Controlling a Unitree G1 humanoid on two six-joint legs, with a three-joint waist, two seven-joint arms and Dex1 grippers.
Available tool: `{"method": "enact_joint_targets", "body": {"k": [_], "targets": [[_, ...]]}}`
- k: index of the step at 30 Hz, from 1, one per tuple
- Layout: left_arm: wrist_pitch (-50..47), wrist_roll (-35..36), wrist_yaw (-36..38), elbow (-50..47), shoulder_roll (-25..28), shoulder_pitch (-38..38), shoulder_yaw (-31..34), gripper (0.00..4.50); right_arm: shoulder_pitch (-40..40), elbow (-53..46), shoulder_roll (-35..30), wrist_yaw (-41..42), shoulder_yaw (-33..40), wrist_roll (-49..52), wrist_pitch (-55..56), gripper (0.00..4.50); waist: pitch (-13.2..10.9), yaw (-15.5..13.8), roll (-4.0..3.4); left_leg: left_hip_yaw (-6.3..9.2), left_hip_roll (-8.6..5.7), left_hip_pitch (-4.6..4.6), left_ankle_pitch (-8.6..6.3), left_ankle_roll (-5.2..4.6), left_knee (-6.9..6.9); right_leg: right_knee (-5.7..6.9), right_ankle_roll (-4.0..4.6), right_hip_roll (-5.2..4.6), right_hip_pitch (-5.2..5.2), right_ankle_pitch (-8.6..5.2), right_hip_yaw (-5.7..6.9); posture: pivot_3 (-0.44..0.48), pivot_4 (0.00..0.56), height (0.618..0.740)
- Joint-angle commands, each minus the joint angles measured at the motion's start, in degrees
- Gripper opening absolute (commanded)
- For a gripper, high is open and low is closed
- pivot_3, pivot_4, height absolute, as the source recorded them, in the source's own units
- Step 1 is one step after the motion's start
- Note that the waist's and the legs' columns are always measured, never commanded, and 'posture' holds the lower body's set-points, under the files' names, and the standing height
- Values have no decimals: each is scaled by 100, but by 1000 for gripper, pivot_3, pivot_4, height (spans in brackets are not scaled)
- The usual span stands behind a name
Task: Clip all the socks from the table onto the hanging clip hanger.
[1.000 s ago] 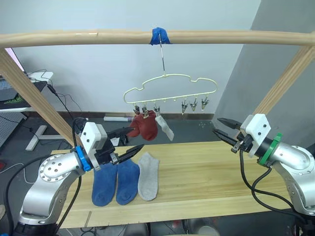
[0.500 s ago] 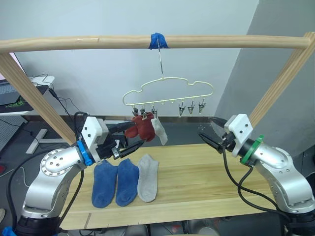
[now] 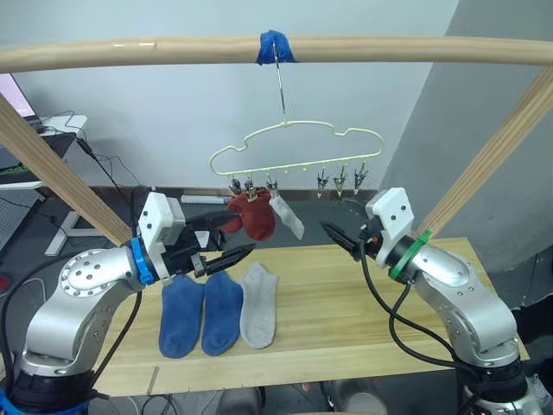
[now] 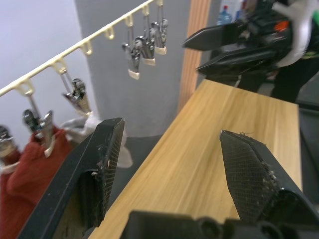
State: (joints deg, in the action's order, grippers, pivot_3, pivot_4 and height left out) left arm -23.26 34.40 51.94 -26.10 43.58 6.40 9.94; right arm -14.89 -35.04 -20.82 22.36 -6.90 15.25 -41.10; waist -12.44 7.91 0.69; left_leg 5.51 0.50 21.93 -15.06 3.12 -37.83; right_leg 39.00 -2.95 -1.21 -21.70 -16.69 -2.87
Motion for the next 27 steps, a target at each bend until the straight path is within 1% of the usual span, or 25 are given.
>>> {"method": "enact_joint_targets", "body": {"k": [1, 2, 3, 6, 7, 11, 16, 27], "targets": [[-82, 152, 68, -138, 101, 70, 122, 3379, -68, -205, 100, -166, -23, -31, -29, 2750, -57, 1, -5, -1, 4, 8, 0, 0, 3, 0, 3, 4, -10, 0, -1, -191, 260, 740], [-103, 161, 71, -146, 103, 87, 99, 3379, -90, -185, 126, -218, -49, -79, -34, 2438, -102, 1, -3, -2, 6, 13, 0, 0, 4, 2, 5, 5, -16, 0, 0, -192, 268, 740], [-125, 180, 79, -165, 113, 89, 105, 3379, -108, -194, 142, -261, -74, -114, -54, 2438, -137, 2, -2, -2, 8, 14, 0, 0, 5, 3, 9, 7, -19, 2, 1, -193, 272, 740], [-182, 188, 82, -177, 111, 154, 86, 3379, -217, -110, 269, -417, -86, -172, -59, 2438, -190, 3, -5, 1, 12, 64, 0, 0, 3, 8, 17, 10, -64, 7, 5, -191, 282, 740], [-203, 199, 92, -179, 108, 175, 76, 3379, -268, -63, 310, -462, -107, -195, -67, 2438, -209, 5, -7, 2, 14, 68, 0, 0, 3, 7, 19, 10, -66, 8, 7, -191, 286, 740], [-264, 222, 155, -220, 124, 199, 95, 3379, -436, 45, 493, -680, -171, -305, -176, 2438, -285, 3, -5, 3, 16, 73, 0, 0, 3, 4, 19, 9, -69, 8, 9, -194, 291, 740], [-294, 219, 213, -185, 137, 283, 74, 3379, -678, 229, 745, -950, -217, -476, -270, 2438, -317, 3, -5, 4, 18, 94, 0, 1, 3, 6, 19, 8, -92, 9, 10, -189, 292, 740], [-359, 224, 181, -227, 106, 309, 77, 3379, -1134, 672, 994, -967, -304, -611, -83, 2438, -332, 4, -7, 2, 19, 97, 0, 2, 8, 4, 19, 7, -99, 9, 10, -178, 288, 740]]}}
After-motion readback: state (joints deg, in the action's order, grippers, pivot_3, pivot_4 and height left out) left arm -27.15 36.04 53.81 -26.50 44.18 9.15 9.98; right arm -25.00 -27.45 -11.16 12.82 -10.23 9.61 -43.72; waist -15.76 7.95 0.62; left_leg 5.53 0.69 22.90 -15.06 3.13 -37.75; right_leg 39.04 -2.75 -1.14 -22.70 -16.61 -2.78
